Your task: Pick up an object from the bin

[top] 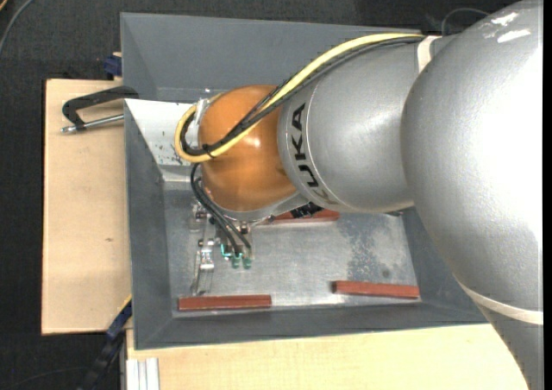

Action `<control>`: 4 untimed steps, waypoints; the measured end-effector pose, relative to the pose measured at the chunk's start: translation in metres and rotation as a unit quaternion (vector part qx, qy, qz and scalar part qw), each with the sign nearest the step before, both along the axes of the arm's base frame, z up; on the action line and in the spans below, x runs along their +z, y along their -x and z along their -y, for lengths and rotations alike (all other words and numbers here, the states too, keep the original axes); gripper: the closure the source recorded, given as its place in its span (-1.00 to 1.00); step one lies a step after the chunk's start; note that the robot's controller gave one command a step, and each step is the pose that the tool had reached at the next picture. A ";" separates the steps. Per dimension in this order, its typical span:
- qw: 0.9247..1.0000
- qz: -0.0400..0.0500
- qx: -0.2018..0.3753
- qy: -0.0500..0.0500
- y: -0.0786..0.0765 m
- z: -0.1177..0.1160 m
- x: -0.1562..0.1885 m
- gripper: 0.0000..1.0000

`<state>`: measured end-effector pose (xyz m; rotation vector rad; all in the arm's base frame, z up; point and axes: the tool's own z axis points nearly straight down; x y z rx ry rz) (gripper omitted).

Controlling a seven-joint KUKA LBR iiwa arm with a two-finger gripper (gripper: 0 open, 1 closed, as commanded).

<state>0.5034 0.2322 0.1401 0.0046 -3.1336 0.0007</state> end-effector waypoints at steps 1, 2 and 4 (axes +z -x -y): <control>0.999 0.000 0.053 0.001 0.013 0.064 -0.073 -1.00; 0.999 0.008 -0.050 0.000 -0.031 0.150 -0.069 -1.00; 0.998 0.008 -0.070 -0.001 -0.089 0.227 -0.070 -1.00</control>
Offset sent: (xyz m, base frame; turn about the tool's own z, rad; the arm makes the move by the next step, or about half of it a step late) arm -0.0119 -0.0612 -0.0701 -0.1097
